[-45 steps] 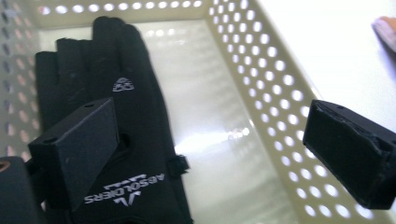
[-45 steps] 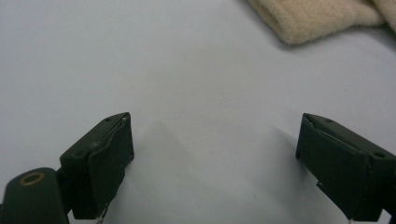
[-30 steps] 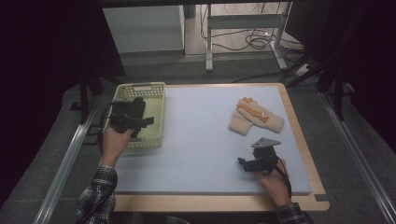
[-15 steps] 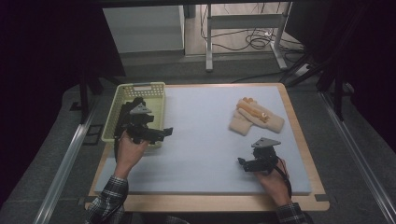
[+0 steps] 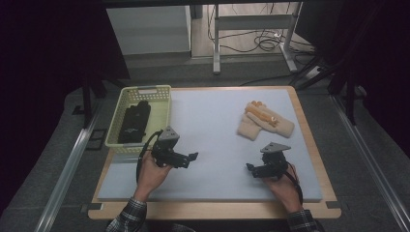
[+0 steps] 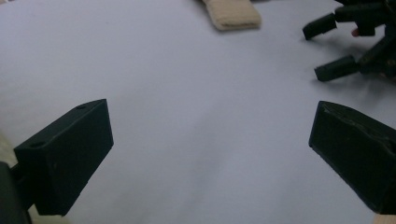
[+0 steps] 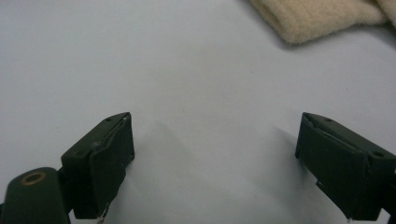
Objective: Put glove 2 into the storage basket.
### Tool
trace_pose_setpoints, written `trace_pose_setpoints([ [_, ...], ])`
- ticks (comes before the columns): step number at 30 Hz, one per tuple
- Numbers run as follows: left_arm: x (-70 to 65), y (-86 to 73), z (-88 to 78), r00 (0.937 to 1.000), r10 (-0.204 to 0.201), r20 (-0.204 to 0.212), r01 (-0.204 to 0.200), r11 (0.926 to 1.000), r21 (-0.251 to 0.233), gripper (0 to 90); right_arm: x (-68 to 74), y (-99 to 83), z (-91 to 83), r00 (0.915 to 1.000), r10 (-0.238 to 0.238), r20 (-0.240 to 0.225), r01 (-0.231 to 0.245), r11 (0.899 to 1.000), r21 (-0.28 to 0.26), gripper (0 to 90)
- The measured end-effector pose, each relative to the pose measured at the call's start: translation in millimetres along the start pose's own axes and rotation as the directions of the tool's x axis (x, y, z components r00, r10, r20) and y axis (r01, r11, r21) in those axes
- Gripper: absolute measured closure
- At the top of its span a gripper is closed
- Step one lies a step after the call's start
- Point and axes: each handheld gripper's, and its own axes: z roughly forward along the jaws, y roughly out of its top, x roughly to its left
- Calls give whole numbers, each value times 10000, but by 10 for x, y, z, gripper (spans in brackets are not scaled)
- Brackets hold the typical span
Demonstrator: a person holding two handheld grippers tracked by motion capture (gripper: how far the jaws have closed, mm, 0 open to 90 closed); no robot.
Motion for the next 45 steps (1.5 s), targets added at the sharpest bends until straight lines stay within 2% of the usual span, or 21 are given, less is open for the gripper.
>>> trace_pose_setpoints([
  [3, -65, -98, 44, 9999, 93, 63, -93, 9999, 82, 1, -1, 0, 0, 10000, 20, -5, -20, 10000, 7, 110],
  [5, -98, -182, 84, 9997, 239, -41, -238, 9994, 264, 1, -1, 1, 0, 10000, 27, -12, -27, 10000, 8, 111],
  [10, -120, -374, 154, 9998, 167, -111, -162, 9987, 483, 1, -3, 1, 0, 10000, 36, -33, -36, 10000, -1, 111],
  [15, -115, -578, 220, 9983, 345, -468, -296, 9943, 1023, 2, -3, 1, 0, 10000, 43, -36, -43, 10000, 0, 112],
  [17, -109, -631, 242, 9965, 477, -686, -382, 9904, 1331, 1, -6, 1, 0, 10000, 29, -45, -29, 10000, -7, 113],
  [20, -95, -699, 256, 9951, 513, -849, -377, 9874, 1538, 1, -6, 1, -1, 10000, 41, -57, -41, 10000, -7, 114],
  [23, -75, -719, 265, 9948, 371, -947, -211, 9861, 1651, 0, -7, 2, -1, 10000, 44, -63, -44, 10000, -1, 116],
  [26, -44, -717, 279, 9970, 72, -772, 65, 9843, 1766, 0, -7, 1, -5, 10000, 33, -79, -33, 10000, -25, 130],
  [34, -43, -719, 279, 9970, 110, -771, 30, 9839, 1787, 0, -8, 3, -27, 9999, -13, -136, 10, 9998, -176, 259],
  [40, -41, -720, 278, 9970, 95, -767, 43, 9840, 1779, 0, -116, 91, 9, 9996, 191, -197, -193, 9998, -81, 320],
  [42, -41, -720, 279, 9970, 97, -767, 41, 9840, 1781, 0, -157, 147, 34, 9981, 440, -429, -447, 9989, -157, 341],
  [45, -38, -719, 278, 9971, 79, -755, 57, 9839, 1786, 0, -207, 243, 69, 9972, 456, -597, -470, 9987, -217, 392],
])
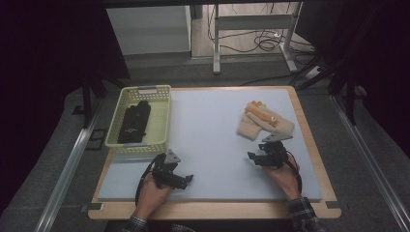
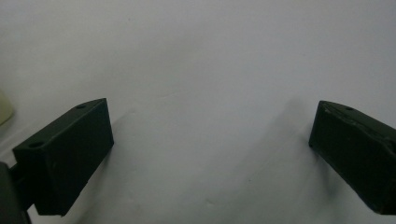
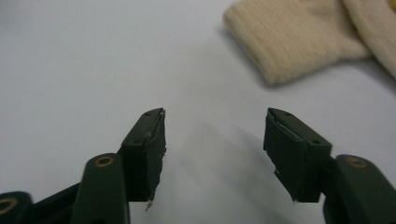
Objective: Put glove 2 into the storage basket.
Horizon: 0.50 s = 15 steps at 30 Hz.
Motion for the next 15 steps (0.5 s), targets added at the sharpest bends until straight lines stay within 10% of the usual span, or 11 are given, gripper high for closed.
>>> trace_pose_setpoints([
  [15, 3, 0, -1, 10000, 32, -7, -32, 10000, -2, 1, -136, 501, 237, 9994, -217, 279, 212, 9996, 170, 458],
])
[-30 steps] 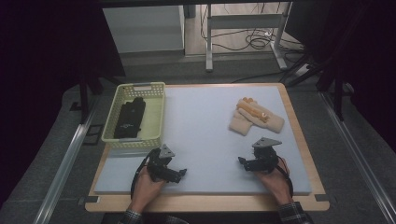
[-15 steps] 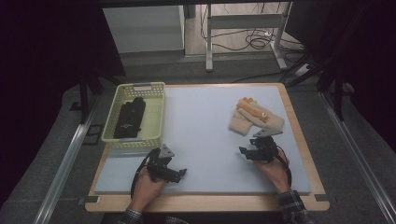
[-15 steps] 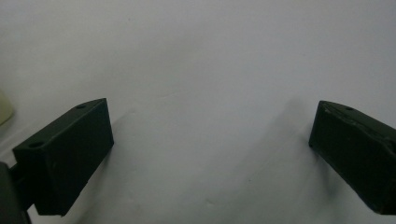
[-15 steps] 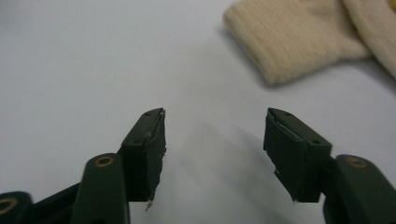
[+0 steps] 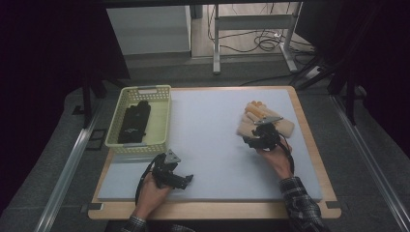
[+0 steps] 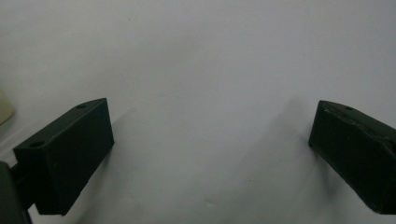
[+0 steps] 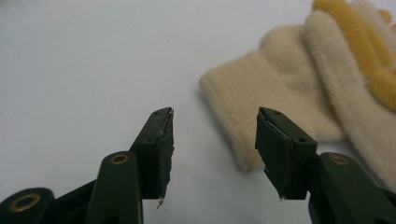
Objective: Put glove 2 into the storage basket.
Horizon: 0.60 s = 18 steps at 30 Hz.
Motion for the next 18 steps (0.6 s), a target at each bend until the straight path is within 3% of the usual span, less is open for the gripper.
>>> trace_pose_setpoints([
  [8, -3, -1, 0, 10000, -33, -4, 33, 10000, -4, 1, -92, 151, 180, 9998, -129, 131, 128, 9999, 49, 402],
  [13, -1, -1, -2, 10000, -11, -1, 11, 10000, 14, 1, -92, 182, 385, 9977, -480, 482, 455, 9976, 530, 375],
  [16, -1, -2, -2, 10000, -7, -4, 7, 10000, 13, 1, -58, 178, 466, 9808, -1403, 1357, 1285, 9874, 927, 511],
  [18, -2, -2, -2, 10000, -7, -5, 7, 10000, 9, 1, -49, 202, 470, 9789, -1353, 1532, 1193, 9868, 1092, 666],
])
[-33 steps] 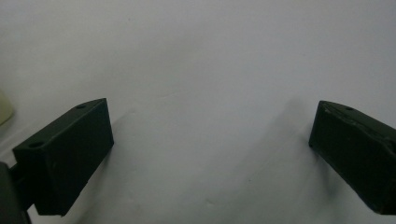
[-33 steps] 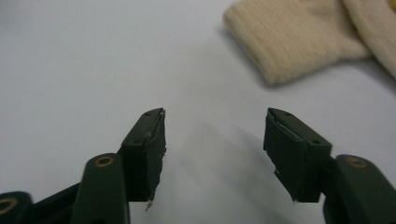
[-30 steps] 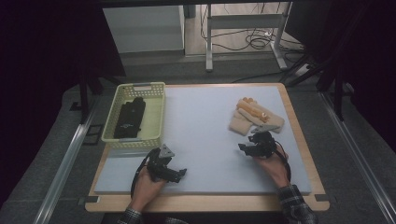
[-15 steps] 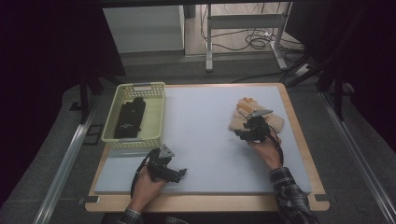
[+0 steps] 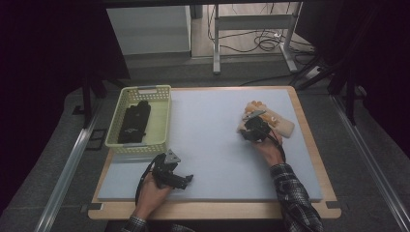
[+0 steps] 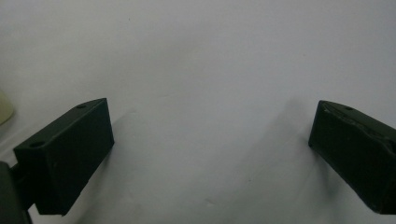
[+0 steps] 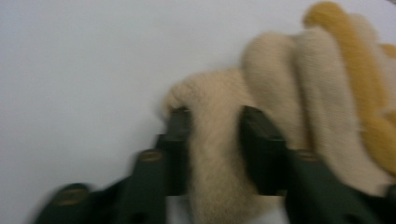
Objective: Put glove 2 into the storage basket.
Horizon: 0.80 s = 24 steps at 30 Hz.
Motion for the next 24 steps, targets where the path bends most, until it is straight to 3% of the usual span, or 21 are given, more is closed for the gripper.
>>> trace_pose_setpoints([
  [2, 0, 0, 0, 10000, 2, -2, -2, 10000, 2, 1, -6, 16, 1, 9996, -87, 284, 82, 9998, 170, 740],
  [4, 0, 0, 0, 10000, 2, -1, -2, 10000, 3, 1, -20, 26, -10, 9998, 99, 151, -102, 9997, 205, 766],
  [8, 1, 0, 0, 10000, -4, 4, 4, 10000, 2, 1, -84, 16, -94, 9960, 540, -716, -556, 9982, -203, 775],
  [11, 1, 0, 0, 10000, -4, 5, 4, 10000, 4, 1, -52, 37, -217, 9917, 558, -1161, -635, 9959, -640, 774],
  [16, -1, 0, 2, 10000, -34, 0, 34, 10000, -21, 1, 162, 82, -423, 9844, -45, -1760, -121, 9956, -933, 769],
  [19, -1, 0, 1, 10000, -31, 1, 31, 10000, -17, 1, 296, 65, -520, 9742, -344, -2229, 94, 9937, -1121, 766],
  [24, -1, 0, 1, 10000, -26, -3, 26, 10000, -16, 1, 549, -59, -634, 9605, -924, -2625, 651, 9917, -1110, 761],
])
